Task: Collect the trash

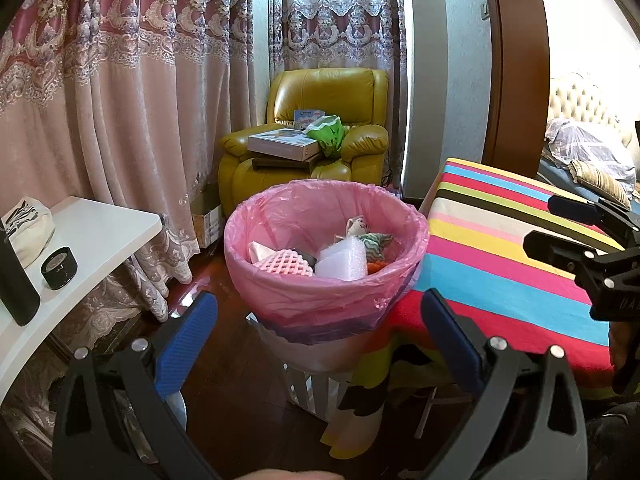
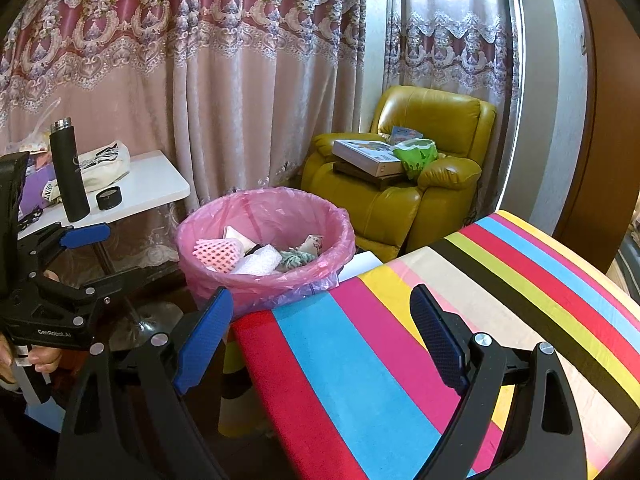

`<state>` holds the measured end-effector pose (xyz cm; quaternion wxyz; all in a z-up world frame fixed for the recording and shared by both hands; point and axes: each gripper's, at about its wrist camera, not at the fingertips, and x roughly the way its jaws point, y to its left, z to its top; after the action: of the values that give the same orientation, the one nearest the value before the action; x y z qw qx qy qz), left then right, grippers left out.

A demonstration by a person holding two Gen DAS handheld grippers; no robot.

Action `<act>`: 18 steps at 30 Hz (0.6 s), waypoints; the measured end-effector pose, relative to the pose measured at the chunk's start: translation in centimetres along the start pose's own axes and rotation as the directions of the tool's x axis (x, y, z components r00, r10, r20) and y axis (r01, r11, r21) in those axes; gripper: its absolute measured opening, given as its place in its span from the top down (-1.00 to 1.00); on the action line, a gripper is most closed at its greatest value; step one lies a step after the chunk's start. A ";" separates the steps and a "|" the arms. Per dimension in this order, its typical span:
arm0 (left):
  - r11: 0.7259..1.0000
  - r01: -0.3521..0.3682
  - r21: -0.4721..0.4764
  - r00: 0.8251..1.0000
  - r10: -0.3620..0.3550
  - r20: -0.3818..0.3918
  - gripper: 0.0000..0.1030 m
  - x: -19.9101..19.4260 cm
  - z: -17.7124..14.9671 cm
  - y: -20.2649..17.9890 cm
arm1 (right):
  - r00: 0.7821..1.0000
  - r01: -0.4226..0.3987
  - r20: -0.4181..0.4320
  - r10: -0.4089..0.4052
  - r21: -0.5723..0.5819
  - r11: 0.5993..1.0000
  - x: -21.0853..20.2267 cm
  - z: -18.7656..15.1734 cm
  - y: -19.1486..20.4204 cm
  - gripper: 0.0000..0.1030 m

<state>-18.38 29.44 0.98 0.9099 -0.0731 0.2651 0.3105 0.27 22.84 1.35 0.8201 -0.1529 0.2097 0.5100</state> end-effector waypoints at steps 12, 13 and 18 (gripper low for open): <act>1.000 0.000 0.002 1.000 0.000 0.000 -0.91 0.0 0.1 -0.1 | 1.000 -0.005 -0.001 0.005 -0.002 1.000 -0.1 -0.2 0.3 -0.65; 1.000 0.001 0.003 1.000 -0.001 0.000 -0.91 0.1 0.0 -0.1 | 1.000 -0.004 -0.001 0.004 -0.002 1.000 0.0 -0.2 0.3 -0.65; 1.000 0.001 0.002 1.000 -0.001 0.000 -0.91 0.0 0.0 -0.1 | 1.000 -0.004 -0.002 0.004 0.000 1.000 0.0 -0.2 0.2 -0.65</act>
<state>-18.29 29.40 1.00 0.9101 -0.0721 0.2653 0.3099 0.02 22.88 1.19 0.8189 -0.1530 0.2106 0.5115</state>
